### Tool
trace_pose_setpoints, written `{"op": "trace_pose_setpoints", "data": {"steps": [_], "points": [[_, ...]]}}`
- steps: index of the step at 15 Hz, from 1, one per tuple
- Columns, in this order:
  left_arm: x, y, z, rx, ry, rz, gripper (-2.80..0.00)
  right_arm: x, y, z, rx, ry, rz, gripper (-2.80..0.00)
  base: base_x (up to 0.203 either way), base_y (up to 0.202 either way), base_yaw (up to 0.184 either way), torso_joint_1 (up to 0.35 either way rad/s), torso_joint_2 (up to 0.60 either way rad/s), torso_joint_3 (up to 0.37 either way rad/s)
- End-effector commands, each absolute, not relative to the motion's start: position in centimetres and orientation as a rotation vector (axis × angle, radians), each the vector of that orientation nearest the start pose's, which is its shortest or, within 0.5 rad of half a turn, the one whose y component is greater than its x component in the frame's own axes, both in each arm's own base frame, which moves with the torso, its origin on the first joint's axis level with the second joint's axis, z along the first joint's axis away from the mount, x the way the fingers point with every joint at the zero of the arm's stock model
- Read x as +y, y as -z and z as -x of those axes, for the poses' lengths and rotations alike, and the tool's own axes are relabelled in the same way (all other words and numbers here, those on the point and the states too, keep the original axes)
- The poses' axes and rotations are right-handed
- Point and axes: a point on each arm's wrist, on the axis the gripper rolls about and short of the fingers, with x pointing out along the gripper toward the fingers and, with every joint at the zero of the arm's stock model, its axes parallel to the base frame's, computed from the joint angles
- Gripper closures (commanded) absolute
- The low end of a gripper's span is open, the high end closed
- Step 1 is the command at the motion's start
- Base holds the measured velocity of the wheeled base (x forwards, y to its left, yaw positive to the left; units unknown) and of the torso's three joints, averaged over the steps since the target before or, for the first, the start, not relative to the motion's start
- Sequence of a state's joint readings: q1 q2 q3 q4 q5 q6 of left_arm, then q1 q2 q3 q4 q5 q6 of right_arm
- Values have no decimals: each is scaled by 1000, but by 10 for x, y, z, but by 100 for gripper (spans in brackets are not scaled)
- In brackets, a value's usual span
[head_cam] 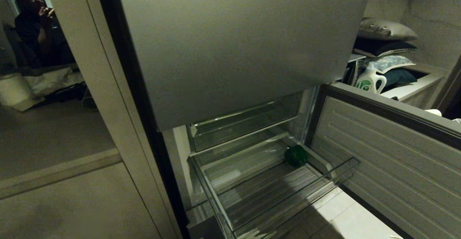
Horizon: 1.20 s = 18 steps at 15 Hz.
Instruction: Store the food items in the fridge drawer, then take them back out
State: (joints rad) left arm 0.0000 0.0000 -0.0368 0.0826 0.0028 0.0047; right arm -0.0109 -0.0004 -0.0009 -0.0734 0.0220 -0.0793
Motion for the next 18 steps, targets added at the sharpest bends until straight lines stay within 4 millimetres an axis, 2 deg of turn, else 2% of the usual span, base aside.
{"op": "trace_pose_setpoints", "data": {"steps": [1, 6, 13, 18], "points": [[0, -77, 26, 48, -3, -5, 0, 1, -75, 21, -48, -9, 79, 0, 0, 0, 0, 0, 0, 0], [0, -77, 26, 48, -3, -6, 0, 1, -76, 21, -55, -2, 22, 0, 0, 0, 0, 0, 0, 0], [0, -77, 26, 48, -3, -5, 0, 1, -76, 21, -55, -2, 22, 0, 183, 0, 0, 8, 2, 1], [0, -77, 26, 48, -3, -3, 0, 1, -76, 21, -55, -3, 20, 0, 20, 0, 1, 2, 1, 0]]}}
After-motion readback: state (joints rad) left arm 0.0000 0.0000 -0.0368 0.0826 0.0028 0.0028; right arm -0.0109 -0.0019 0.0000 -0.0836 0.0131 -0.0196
